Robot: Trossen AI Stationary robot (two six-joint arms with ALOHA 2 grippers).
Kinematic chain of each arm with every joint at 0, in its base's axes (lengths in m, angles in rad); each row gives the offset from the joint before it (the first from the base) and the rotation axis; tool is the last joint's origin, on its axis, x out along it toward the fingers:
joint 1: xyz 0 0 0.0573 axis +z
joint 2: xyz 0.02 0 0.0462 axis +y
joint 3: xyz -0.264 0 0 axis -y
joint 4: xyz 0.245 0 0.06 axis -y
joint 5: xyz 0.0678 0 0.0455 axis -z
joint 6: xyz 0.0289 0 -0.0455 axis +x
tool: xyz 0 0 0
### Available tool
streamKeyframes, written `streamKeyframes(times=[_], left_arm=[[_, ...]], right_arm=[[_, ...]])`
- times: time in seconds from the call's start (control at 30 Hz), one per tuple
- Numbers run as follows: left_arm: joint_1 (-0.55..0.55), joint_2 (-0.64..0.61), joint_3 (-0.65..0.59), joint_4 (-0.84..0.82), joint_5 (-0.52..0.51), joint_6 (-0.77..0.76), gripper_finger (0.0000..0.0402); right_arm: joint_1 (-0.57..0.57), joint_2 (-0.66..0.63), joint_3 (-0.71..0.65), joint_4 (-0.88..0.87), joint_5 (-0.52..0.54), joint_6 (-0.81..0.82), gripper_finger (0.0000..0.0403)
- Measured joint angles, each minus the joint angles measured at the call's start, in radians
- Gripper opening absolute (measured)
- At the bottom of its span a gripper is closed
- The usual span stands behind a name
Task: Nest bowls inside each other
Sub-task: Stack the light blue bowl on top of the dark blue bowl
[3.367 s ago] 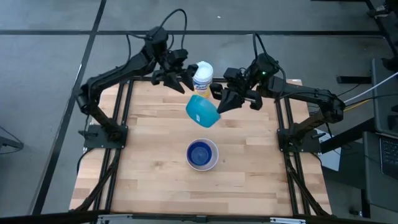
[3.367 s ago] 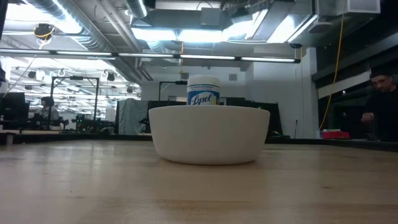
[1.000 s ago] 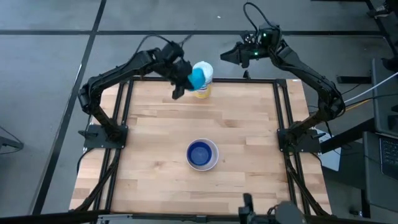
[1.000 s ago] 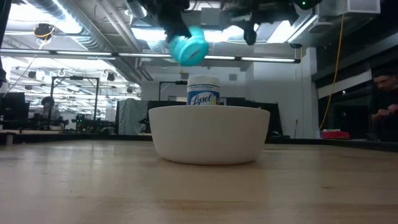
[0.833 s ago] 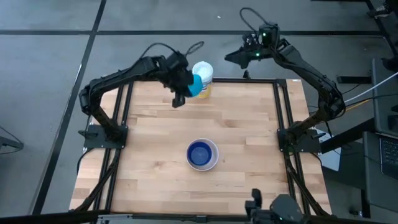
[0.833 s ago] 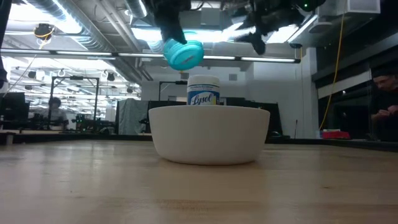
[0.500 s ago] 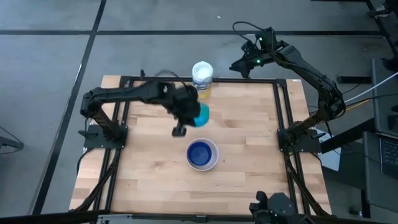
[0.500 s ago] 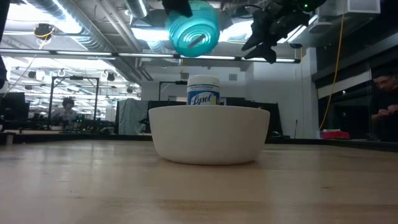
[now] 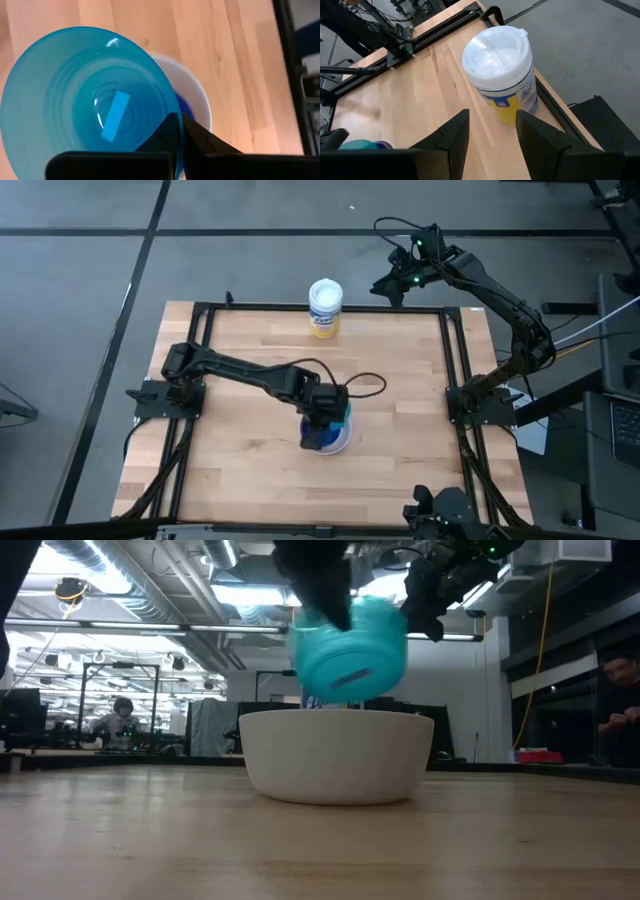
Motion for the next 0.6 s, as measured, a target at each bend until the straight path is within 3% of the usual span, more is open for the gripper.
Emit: streamKeyframes(times=[0.2,0.33,0.6], left_arm=[[-0.023,0.000,-0.010,0.054,-0.035,-0.081,0.0002],[-0.045,0.002,-0.094,0.106,-0.035,-0.153,0.0002],[-0.080,0.002,-0.151,0.179,-0.072,-0.225,0.0002]], right_arm=[[-0.028,0.000,0.000,-0.001,-0.002,-0.044,0.0175],[-0.046,0.000,0.000,0.000,-0.035,-0.056,0.0180],[-0.069,0.000,0.000,0.001,-0.067,-0.063,0.0168]])
